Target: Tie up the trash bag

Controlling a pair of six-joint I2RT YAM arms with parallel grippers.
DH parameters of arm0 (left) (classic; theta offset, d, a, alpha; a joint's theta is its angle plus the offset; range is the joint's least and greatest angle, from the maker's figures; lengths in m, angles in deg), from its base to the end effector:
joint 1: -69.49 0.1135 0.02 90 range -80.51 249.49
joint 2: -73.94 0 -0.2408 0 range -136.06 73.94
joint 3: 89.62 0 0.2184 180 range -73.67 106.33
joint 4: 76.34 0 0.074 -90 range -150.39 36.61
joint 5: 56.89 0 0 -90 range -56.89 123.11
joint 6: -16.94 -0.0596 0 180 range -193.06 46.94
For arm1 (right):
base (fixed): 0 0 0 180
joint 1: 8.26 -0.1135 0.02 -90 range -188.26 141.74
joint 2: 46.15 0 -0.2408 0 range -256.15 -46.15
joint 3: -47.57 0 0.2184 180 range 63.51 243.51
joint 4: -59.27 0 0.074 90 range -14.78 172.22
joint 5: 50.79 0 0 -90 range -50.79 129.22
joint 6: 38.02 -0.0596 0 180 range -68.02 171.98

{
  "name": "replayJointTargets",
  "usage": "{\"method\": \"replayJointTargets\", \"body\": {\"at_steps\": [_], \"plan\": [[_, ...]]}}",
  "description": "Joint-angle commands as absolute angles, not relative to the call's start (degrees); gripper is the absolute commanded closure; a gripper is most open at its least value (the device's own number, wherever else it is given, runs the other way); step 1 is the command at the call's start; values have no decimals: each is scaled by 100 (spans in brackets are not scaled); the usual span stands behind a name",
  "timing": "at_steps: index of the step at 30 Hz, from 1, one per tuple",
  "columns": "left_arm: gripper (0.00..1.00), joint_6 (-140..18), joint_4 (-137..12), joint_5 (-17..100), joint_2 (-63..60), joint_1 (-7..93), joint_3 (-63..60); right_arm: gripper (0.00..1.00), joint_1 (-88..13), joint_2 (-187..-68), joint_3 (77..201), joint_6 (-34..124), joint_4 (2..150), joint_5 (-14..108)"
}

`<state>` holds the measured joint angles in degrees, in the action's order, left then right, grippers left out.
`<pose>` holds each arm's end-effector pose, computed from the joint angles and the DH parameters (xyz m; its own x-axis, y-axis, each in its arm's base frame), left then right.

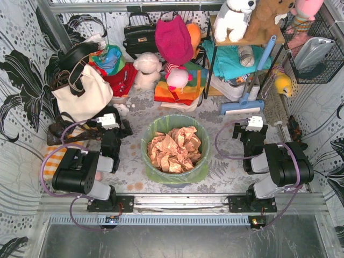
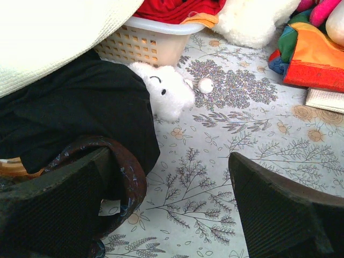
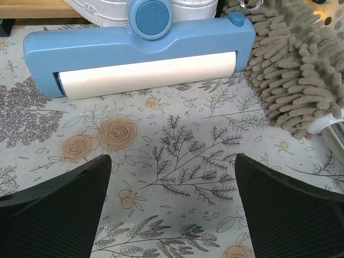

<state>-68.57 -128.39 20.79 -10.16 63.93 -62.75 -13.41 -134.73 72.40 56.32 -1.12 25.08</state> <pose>0.2452 -0.0111 0.1574 -0.0804 -0.0690 -0.9944 -0.1235 0.9906 -0.0588 0.2425 0.0072 0.1506 -0.0700 -0.0800 -0.9943 0.1508 0.9845 -0.0898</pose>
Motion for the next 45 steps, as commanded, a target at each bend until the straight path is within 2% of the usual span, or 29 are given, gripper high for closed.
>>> {"method": "replayJointTargets", "body": {"at_steps": [1, 45], "plan": [[2, -6821, -13042, 2133, -1017, 6430, -6183, 3, -1298, -13483, 7343, 5568, -261, 2489], [2, -6880, -12912, 2249, -922, 6460, -6163, 3, -1283, -13392, 7373, 5485, -136, 2155]]}}
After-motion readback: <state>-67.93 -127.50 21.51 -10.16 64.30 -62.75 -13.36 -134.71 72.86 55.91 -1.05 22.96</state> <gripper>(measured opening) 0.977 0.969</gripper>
